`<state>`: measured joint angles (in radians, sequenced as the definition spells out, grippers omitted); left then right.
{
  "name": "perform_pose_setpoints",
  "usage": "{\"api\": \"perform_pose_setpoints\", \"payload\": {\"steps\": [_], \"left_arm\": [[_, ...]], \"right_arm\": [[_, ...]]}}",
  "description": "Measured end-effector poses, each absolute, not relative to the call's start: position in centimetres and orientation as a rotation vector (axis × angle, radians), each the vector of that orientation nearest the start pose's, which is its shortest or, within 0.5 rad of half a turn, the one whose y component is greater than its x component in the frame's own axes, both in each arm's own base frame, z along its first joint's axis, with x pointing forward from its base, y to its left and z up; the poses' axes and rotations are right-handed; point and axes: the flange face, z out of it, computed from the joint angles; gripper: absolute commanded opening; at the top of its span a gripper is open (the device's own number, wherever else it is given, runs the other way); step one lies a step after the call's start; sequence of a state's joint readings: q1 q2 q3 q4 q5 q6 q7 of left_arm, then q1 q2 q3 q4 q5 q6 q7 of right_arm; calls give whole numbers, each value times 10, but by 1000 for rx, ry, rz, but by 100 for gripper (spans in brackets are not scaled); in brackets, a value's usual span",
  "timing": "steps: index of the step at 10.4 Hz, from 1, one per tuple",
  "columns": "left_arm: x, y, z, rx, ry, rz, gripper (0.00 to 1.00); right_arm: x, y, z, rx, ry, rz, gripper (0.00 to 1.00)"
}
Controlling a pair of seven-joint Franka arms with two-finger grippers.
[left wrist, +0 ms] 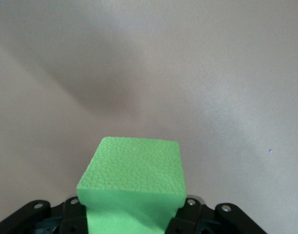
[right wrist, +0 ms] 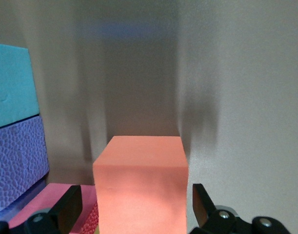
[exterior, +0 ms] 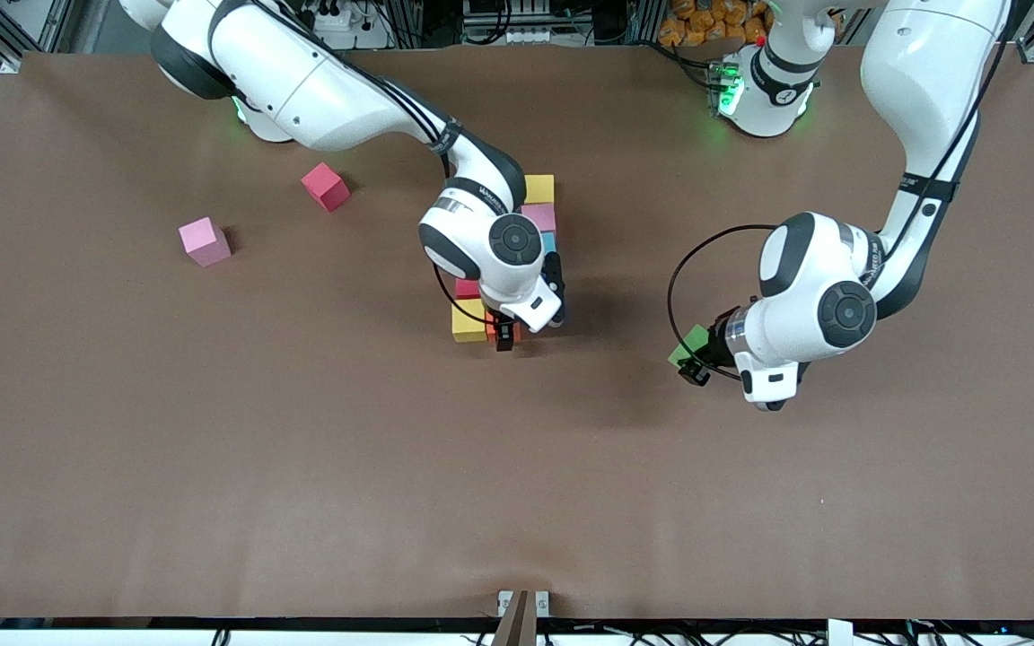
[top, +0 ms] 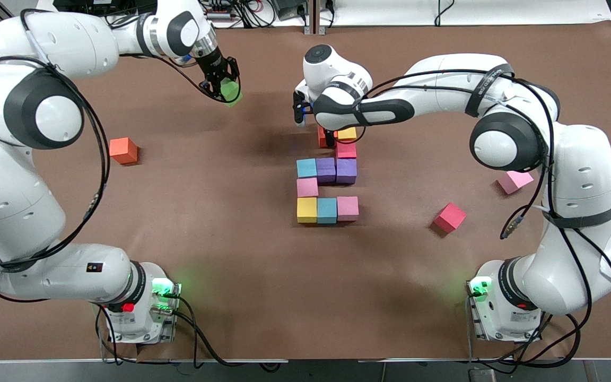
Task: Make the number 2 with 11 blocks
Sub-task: 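Hold the orange cube in place while the left gripper carries green, then release the orange cube and lift the right gripper away from the figure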
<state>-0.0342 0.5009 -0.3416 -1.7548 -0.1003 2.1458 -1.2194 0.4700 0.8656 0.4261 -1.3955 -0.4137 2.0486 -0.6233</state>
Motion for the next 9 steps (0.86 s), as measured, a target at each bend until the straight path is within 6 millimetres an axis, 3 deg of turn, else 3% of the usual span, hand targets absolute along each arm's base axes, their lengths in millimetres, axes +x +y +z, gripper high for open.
{"api": "perform_pose_setpoints", "payload": {"steps": [5, 9], "left_arm": [[596, -256, 297, -2808, -1542, 435, 0], [595, -260, 298, -2789, -1569, 439, 0]], "right_arm": [[499, 506, 223, 2216, 2119, -292, 100], [512, 506, 252, 2251, 2074, -265, 100]]}}
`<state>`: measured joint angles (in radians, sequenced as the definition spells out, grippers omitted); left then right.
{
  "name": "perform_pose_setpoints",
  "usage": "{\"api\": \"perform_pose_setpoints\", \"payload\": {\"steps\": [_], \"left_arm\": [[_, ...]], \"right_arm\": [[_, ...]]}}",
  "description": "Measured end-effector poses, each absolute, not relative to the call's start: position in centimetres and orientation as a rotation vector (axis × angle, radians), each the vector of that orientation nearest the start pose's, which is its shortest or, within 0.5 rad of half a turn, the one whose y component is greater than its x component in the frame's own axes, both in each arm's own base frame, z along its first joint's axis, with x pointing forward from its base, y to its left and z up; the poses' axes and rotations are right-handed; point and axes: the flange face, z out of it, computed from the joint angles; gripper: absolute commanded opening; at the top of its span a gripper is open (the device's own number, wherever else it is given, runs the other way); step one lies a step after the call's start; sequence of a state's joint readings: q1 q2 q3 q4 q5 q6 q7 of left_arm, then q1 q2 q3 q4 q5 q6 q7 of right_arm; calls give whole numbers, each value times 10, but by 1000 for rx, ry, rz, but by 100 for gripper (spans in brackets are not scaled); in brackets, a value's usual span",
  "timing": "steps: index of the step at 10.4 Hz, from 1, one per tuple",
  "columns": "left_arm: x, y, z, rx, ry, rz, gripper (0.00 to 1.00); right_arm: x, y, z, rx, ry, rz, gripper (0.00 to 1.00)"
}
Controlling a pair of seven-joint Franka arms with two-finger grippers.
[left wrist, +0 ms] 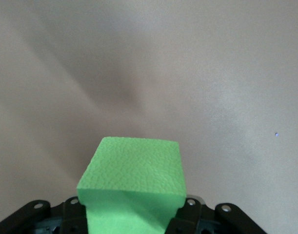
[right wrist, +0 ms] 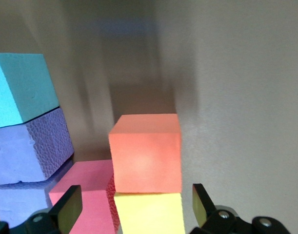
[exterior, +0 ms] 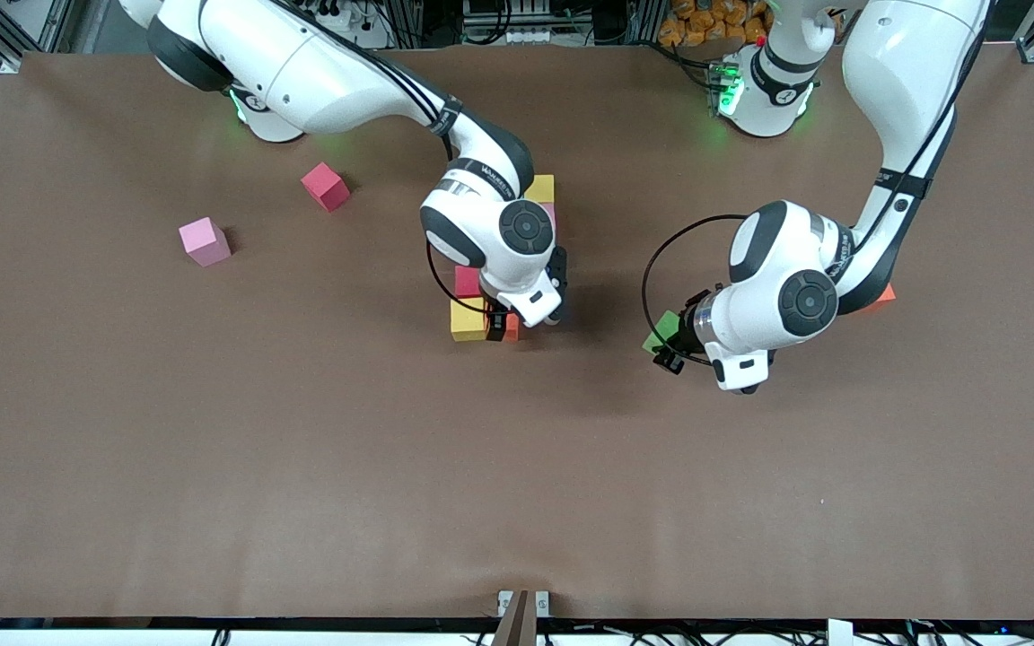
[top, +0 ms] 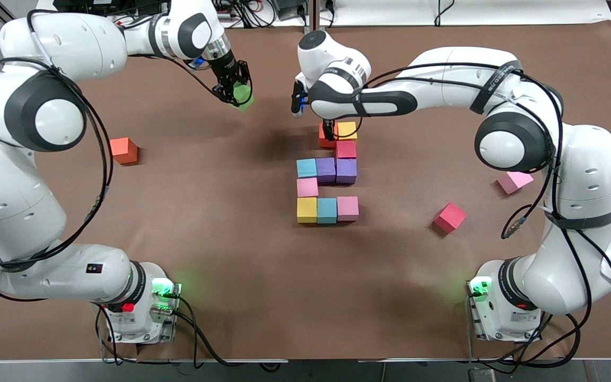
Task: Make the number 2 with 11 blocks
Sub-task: 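Release the orange cube and lift the right gripper away from the figure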
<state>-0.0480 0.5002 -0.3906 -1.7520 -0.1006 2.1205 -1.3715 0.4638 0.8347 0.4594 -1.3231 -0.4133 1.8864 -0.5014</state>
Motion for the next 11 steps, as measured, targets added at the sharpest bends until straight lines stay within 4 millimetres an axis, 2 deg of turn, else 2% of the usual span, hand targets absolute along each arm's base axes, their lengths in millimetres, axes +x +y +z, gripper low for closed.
{"api": "perform_pose_setpoints", "payload": {"steps": [2, 3, 5, 7, 9, 11], "left_arm": [[594, -262, 298, -2791, -1562, 440, 0], [593, -263, 298, -2792, -1561, 440, 0], [592, -267, 298, -2795, -1555, 442, 0], [586, -282, 299, -2757, -1613, 442, 0], [579, -306, 300, -2716, -1731, 416, 0], [560, -347, 288, -2678, -1884, 388, 0]], "right_arm": [[523, 503, 270, -2381, -2144, 244, 100], [535, 497, 290, -2411, -2116, 209, 100], [572, 471, 330, -2522, -1991, 113, 100], [613, 422, 366, -2660, -1770, 70, 100], [647, 357, 410, -2792, -1535, 24, 100], [676, 287, 448, -2981, -1147, -57, 100]]}}
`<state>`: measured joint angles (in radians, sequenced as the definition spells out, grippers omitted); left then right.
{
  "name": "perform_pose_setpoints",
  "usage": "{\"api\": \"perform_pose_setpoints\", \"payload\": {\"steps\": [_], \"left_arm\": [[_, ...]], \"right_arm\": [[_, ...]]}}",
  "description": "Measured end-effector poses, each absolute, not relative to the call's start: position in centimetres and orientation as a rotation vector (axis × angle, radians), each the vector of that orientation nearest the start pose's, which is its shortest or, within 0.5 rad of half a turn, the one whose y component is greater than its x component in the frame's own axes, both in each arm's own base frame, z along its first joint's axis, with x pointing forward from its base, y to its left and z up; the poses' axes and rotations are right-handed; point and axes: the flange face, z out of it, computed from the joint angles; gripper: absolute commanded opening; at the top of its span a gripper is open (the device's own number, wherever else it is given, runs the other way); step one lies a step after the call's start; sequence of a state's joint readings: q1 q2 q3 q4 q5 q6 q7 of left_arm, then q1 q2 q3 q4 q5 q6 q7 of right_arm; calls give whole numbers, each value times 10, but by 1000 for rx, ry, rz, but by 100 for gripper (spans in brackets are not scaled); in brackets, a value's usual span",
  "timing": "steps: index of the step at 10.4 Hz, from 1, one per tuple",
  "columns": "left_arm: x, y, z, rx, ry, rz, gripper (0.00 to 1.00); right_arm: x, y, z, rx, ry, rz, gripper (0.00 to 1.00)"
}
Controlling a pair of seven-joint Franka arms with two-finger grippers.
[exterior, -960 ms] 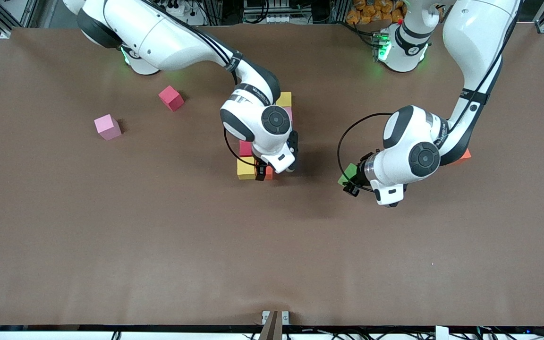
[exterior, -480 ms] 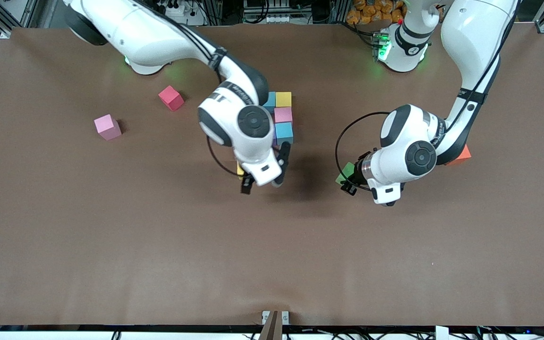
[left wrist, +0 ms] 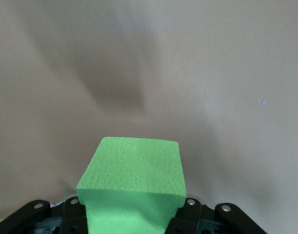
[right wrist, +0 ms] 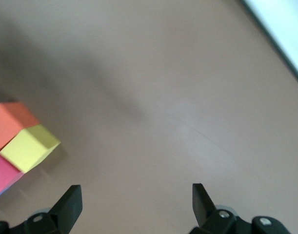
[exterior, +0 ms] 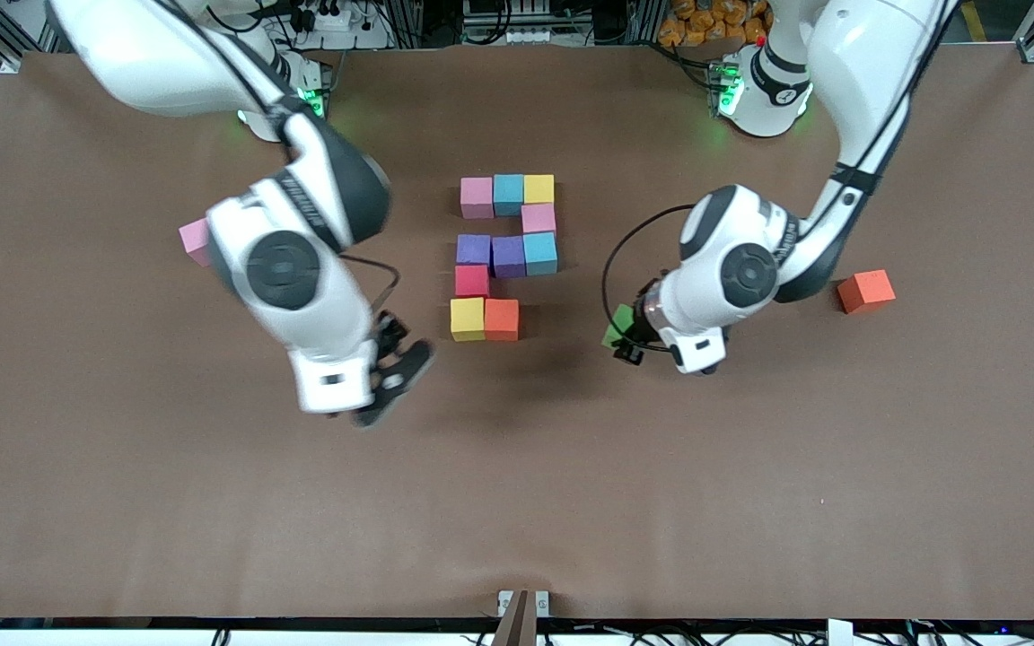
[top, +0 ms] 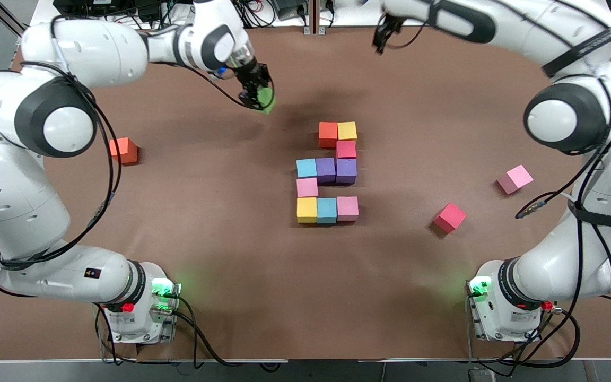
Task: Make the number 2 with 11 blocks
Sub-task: 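Release the orange cube and lift the right gripper away from the figure, then retract the right gripper while the left gripper carries green to the figure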
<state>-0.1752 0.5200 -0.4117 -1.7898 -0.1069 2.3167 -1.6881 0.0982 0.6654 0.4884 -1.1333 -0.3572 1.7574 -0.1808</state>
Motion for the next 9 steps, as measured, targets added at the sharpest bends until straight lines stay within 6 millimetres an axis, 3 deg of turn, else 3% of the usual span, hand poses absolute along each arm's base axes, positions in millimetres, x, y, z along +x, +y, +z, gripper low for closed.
{"api": "perform_pose_setpoints", "payload": {"steps": [1, 3, 5, 9], "left_arm": [[547, -368, 274, -2642, -1953, 390, 0], [521, -403, 242, -2562, -2019, 407, 0], [504, -425, 222, -2510, -2061, 365, 0], [485, -455, 189, -2537, -2047, 344, 0]], "right_arm": [[683, 261, 466, -3072, -879, -97, 100], [685, 230, 490, -3172, -393, -142, 100], [677, 208, 505, -3208, -186, -152, 100], [624, 186, 545, -3164, 30, -141, 100]]}}
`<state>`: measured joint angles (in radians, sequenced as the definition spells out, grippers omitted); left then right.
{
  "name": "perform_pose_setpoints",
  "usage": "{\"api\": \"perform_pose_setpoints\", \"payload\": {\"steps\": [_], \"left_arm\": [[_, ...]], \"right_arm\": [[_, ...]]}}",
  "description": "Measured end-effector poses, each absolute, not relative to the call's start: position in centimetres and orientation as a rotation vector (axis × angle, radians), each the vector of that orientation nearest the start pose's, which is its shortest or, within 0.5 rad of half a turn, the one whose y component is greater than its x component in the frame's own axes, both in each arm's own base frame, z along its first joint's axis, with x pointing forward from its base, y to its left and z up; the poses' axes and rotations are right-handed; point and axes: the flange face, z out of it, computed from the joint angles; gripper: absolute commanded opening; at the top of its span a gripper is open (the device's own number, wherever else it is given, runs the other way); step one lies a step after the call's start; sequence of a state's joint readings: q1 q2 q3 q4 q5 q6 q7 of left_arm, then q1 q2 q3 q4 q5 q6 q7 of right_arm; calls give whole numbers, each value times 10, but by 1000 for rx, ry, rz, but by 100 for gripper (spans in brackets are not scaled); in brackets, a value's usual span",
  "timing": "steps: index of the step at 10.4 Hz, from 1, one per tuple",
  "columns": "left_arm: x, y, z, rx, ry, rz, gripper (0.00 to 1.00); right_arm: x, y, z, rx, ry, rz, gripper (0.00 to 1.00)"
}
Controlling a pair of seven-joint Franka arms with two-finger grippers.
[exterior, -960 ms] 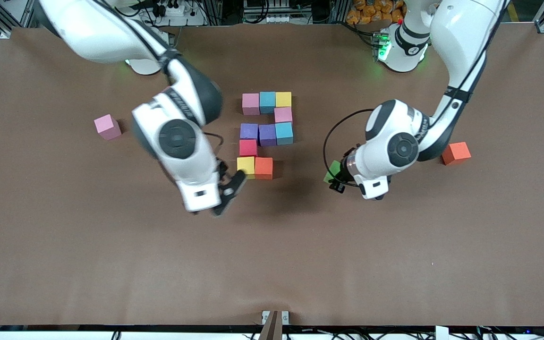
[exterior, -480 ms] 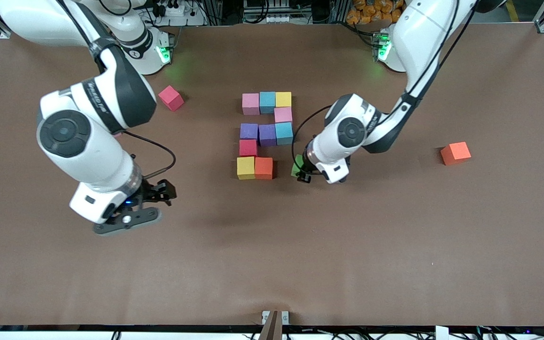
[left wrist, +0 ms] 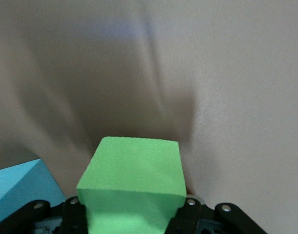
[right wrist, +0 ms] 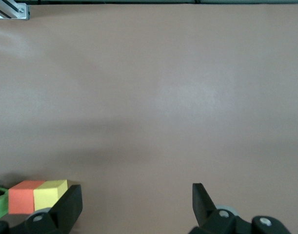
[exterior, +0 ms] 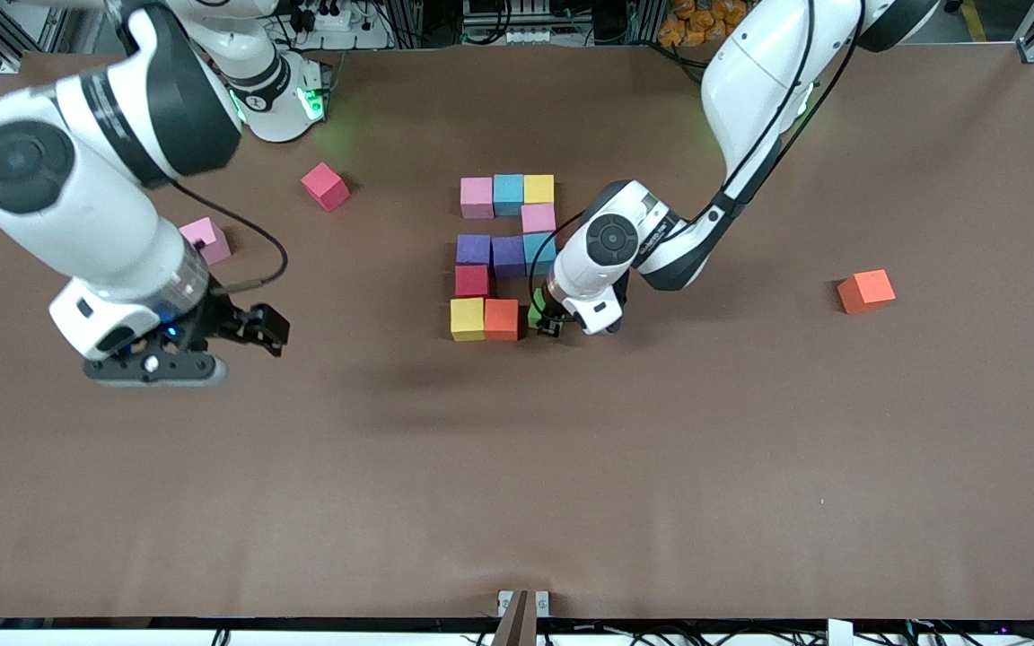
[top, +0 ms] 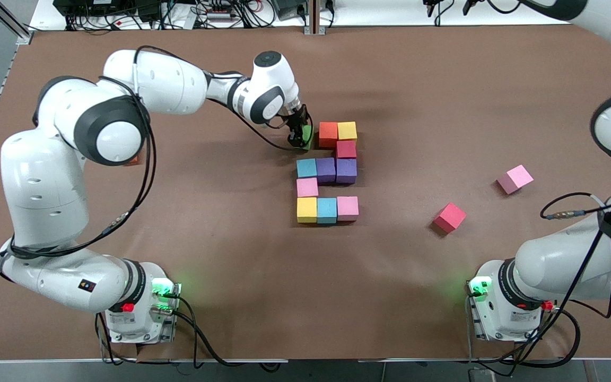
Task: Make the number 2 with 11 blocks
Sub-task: 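Retract the right gripper while the left gripper carries green to the figure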
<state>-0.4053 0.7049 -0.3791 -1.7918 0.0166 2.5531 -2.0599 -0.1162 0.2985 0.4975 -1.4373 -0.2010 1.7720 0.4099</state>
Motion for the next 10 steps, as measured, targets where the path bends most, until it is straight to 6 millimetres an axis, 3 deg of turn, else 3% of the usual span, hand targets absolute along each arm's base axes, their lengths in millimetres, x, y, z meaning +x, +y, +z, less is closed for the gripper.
{"api": "perform_pose_setpoints", "payload": {"steps": [3, 4, 5, 7, 10], "left_arm": [[494, -456, 193, -2473, -2138, 338, 0], [497, -454, 194, -2441, -2176, 334, 0], [500, -452, 193, -2394, -2222, 332, 0], [500, -452, 193, -2302, -2305, 336, 0], [492, -464, 191, -2203, -2388, 298, 0]], "right_arm": [[590, 196, 533, -3183, 88, -167, 100], [588, 193, 532, -3181, 115, -176, 100], [592, 178, 536, -3153, 181, -181, 100], [601, 134, 555, -3076, 302, -182, 100], [593, 110, 605, -3097, 136, -233, 100]]}}
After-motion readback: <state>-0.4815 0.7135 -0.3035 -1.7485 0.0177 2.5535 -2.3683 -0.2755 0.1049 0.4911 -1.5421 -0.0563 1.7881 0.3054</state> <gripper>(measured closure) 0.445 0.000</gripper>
